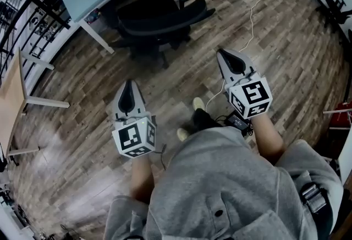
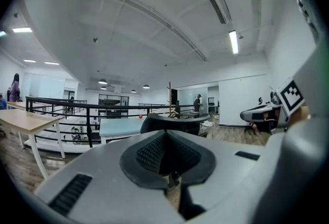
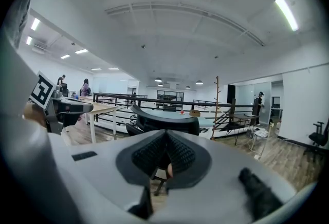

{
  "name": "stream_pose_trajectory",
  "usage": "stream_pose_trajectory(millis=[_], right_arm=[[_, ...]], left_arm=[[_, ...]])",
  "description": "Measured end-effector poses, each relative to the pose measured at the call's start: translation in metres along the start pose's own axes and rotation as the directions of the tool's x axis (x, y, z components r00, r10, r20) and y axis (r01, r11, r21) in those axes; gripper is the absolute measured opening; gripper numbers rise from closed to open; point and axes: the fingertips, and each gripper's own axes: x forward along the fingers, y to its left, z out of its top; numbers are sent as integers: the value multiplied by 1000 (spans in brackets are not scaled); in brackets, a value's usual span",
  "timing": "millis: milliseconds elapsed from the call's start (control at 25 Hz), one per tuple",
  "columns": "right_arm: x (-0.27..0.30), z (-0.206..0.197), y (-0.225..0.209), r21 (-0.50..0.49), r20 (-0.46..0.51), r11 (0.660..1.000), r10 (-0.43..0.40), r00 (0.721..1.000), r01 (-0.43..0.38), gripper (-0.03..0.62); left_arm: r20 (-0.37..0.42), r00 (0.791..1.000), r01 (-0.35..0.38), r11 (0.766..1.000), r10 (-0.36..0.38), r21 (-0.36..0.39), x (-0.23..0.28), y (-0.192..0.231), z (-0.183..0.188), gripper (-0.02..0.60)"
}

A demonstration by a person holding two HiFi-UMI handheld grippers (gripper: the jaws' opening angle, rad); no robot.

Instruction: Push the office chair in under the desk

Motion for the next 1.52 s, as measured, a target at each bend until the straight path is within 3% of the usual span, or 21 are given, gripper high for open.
stream_pose_trajectory(millis=[440, 1520], right_arm=[[57, 6, -67, -9, 11, 999, 34, 999, -34, 30], [133, -18, -148, -45, -13, 988, 147, 989, -148, 31]], left_arm=[[-18, 999, -44, 998, 44, 37, 68, -7, 11, 26], [-67, 981, -176, 983, 180, 57, 145, -20, 7, 26]])
